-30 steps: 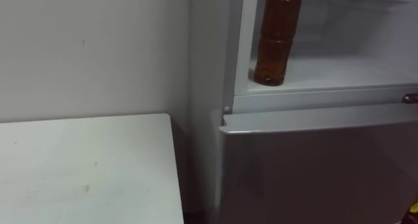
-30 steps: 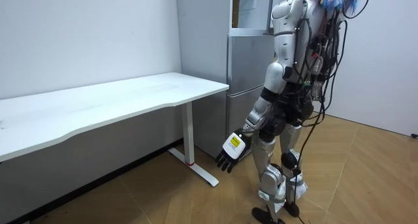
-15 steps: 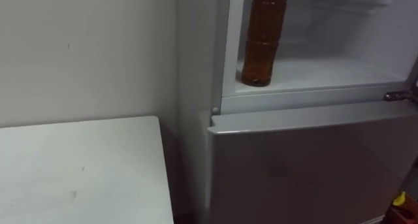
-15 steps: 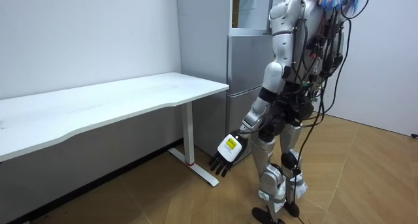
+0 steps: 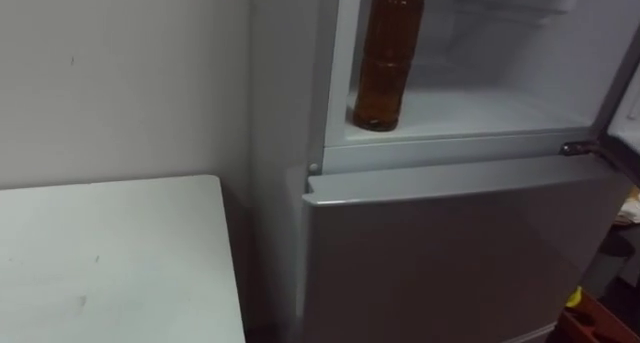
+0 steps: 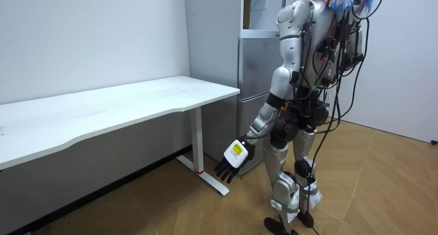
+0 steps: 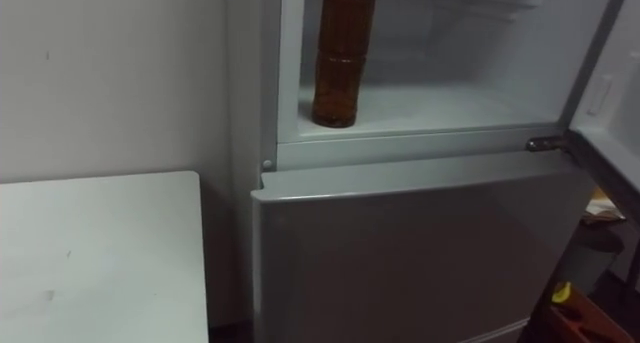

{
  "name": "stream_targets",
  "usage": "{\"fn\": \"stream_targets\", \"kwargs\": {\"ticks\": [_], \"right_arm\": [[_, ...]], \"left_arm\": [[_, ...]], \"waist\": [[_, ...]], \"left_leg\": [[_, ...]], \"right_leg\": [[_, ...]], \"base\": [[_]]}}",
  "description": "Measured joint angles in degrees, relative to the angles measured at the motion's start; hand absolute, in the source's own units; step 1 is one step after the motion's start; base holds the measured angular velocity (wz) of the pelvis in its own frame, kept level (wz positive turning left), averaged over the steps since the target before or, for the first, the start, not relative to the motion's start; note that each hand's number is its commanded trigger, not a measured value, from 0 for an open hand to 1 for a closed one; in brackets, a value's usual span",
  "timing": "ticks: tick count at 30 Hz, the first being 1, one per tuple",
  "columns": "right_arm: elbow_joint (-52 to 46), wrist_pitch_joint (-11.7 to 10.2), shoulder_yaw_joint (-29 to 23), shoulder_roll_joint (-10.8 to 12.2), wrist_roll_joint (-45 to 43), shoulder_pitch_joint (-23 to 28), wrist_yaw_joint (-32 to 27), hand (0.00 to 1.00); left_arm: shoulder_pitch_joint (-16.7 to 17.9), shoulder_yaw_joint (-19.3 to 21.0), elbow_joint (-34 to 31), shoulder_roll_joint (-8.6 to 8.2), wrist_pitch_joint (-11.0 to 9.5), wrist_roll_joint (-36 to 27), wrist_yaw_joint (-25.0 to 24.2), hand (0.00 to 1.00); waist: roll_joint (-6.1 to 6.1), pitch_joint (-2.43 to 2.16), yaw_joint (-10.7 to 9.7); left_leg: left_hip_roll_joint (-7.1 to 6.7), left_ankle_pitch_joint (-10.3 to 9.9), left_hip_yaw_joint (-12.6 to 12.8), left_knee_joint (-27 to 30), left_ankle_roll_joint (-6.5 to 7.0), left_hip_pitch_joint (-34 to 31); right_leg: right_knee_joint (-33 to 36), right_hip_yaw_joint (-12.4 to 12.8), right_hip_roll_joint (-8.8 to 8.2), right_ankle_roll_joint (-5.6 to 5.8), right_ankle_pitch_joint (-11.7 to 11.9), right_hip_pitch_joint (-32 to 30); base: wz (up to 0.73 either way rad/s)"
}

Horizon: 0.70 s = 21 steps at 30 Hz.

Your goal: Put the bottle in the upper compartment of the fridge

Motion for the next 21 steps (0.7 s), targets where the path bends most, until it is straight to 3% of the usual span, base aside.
{"fn": "stream_targets", "kwargs": {"ticks": [8,15,21], "right_arm": [[-16.53,0.01,-3.84,-1.64,-9.75,-0.65,-6.10,0.00],[-21.19,0.20,-4.19,-1.64,-14.34,-3.34,-9.38,0.00],[-24.76,3.35,-4.09,-1.65,-14.37,-3.36,-11.28,0.00]], "left_arm": [[-0.05,-0.02,0.16,-0.07,2.19,-0.05,-0.08,0.00],[0.14,-0.79,0.62,-0.12,2.45,-0.09,-0.02,0.00],[0.59,-0.66,0.65,-0.48,2.59,-0.11,-0.07,0.00]], "waist": [[-0.69,0.00,0.17],[-0.48,0.07,-0.11],[-0.17,0.17,0.17]], "left_leg": [[0.02,0.00,0.07,-0.11,0.01,-0.24],[0.04,0.00,-0.02,-0.12,0.01,-0.74],[-0.01,0.02,0.06,-0.12,0.02,-0.94]], "right_leg": [[0.53,-0.11,-0.03,0.00,-0.01,-0.88],[1.15,-0.79,-0.18,-0.01,0.00,-0.89],[3.03,-0.97,-0.36,-0.01,-0.46,-1.95]], "base": [[-0.01],[0.00],[-0.01]]}}
